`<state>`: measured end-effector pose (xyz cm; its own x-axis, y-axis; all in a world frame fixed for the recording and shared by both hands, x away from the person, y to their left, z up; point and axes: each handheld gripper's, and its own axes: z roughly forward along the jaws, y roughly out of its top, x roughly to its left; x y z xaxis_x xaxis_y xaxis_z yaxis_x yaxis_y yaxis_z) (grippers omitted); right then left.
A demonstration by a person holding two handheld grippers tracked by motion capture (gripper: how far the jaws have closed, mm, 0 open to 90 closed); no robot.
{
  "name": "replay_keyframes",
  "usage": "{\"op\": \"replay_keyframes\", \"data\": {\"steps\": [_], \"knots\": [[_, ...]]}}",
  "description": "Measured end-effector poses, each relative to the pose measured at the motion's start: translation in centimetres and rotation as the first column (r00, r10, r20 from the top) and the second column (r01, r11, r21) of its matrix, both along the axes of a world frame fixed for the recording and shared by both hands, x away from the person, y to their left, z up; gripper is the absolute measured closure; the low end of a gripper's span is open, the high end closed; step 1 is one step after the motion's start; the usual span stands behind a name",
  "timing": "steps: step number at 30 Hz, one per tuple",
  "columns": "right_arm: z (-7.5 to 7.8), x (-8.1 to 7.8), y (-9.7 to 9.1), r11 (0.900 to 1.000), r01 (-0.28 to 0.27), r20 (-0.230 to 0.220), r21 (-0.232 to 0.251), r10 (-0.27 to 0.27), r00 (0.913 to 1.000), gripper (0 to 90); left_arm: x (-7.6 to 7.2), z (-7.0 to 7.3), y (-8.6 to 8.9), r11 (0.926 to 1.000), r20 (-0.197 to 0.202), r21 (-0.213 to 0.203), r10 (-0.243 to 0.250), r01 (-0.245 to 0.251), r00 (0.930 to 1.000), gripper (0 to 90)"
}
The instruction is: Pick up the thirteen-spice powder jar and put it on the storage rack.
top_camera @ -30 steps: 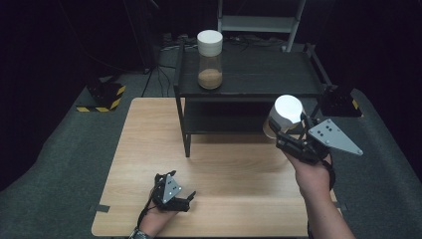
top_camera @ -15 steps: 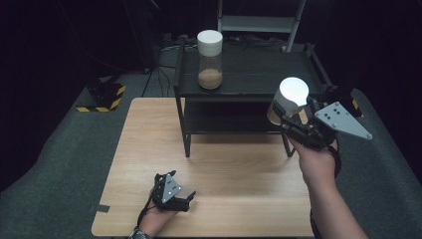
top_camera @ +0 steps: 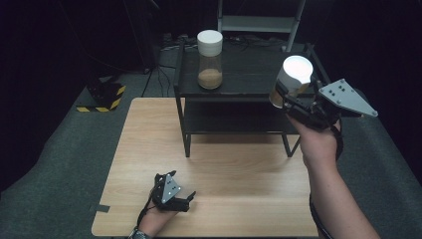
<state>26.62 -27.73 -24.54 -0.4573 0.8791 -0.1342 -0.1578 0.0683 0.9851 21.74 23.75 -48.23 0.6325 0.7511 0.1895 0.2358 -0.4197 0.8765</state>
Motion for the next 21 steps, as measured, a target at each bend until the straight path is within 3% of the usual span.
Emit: {"op": "replay_keyframes", "data": {"steps": [15,21], "knots": [[1.5,2.6,1.5,0.9997,0.022,0.008,0.0,-0.022,0.9997,29.9,-0.1,-0.1,0.1,1.0,0.005,-0.002,-0.009,0.009,1.0,0.9],[1.8,4.2,2.0,0.9994,0.033,-0.009,0.001,-0.033,0.9994,29.9,0.0,-0.1,0.1,1.0,0.002,-0.004,-0.009,0.009,1.0,0.9]]}}
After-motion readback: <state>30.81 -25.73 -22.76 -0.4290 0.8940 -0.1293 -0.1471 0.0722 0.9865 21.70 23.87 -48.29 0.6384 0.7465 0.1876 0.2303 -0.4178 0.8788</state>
